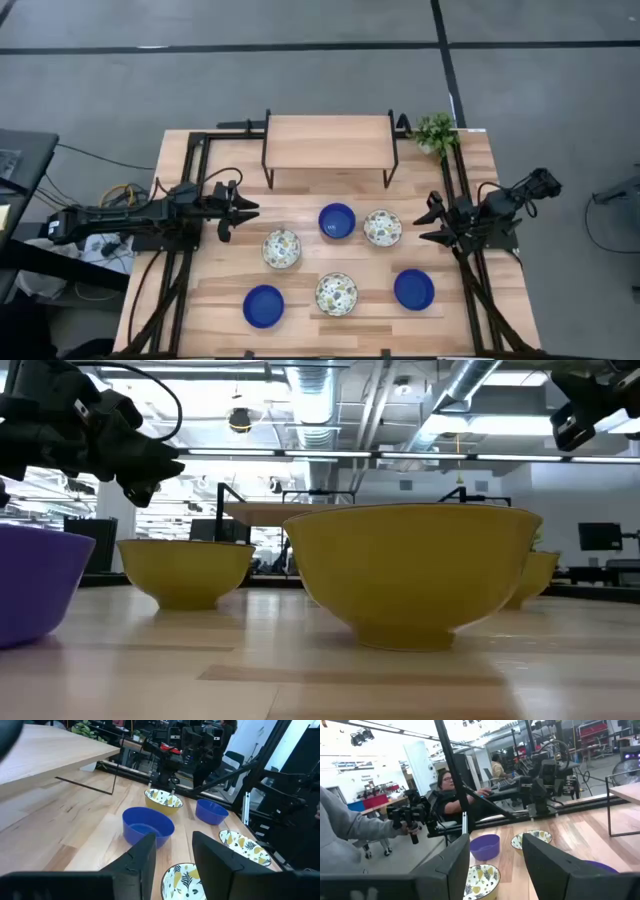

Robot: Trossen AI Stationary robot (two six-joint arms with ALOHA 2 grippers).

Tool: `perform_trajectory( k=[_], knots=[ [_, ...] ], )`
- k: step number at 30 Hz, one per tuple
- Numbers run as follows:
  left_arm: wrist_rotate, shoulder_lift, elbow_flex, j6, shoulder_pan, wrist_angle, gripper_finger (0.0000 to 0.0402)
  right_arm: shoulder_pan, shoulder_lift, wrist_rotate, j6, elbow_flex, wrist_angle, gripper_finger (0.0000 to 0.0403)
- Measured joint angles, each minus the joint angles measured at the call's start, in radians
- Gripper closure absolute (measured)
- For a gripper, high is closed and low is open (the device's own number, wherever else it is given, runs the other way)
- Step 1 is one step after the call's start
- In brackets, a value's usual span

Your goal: Pick & Place Mini bowls

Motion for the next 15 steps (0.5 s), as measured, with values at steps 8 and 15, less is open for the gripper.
perform_trajectory(
  k=[8,15],
  knots=[
    [0.000,0.000,0.000,-0.034,0.000,0.006,0.0275,0.000,0.000,0.000,0.000,0.000,0.000,0.0233],
    [0.000,0.000,0.000,-0.149,0.000,0.006,0.0275,0.000,0.000,0.000,0.000,0.000,0.000,0.0233]
  ],
)
